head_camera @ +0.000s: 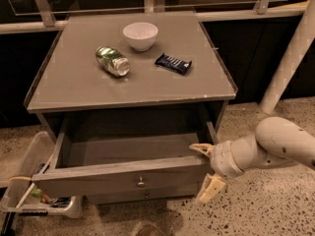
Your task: Open top drawer
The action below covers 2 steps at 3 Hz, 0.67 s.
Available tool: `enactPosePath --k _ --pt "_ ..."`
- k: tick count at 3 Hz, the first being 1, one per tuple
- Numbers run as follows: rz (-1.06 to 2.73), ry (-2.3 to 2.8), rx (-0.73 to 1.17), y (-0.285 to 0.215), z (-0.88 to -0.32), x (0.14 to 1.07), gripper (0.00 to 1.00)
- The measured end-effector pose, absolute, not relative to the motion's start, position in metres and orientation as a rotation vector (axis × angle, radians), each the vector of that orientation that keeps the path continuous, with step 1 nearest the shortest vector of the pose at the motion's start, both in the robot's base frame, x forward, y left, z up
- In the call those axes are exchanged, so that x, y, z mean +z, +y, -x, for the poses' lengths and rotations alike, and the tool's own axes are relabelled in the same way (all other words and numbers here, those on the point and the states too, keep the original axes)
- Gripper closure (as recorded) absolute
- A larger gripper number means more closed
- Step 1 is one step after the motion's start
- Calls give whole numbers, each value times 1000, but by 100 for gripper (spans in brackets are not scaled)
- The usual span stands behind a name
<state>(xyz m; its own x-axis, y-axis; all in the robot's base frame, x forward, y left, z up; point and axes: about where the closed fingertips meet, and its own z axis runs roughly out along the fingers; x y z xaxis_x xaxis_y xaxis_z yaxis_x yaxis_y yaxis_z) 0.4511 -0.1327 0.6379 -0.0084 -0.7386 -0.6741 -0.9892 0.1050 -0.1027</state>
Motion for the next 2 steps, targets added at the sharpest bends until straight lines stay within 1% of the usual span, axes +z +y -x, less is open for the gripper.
enactPosePath --k 1,2 --pt "1682 1812 567 -133 -444 635 18" --pt "1682 1812 566 -133 -444 638 41"
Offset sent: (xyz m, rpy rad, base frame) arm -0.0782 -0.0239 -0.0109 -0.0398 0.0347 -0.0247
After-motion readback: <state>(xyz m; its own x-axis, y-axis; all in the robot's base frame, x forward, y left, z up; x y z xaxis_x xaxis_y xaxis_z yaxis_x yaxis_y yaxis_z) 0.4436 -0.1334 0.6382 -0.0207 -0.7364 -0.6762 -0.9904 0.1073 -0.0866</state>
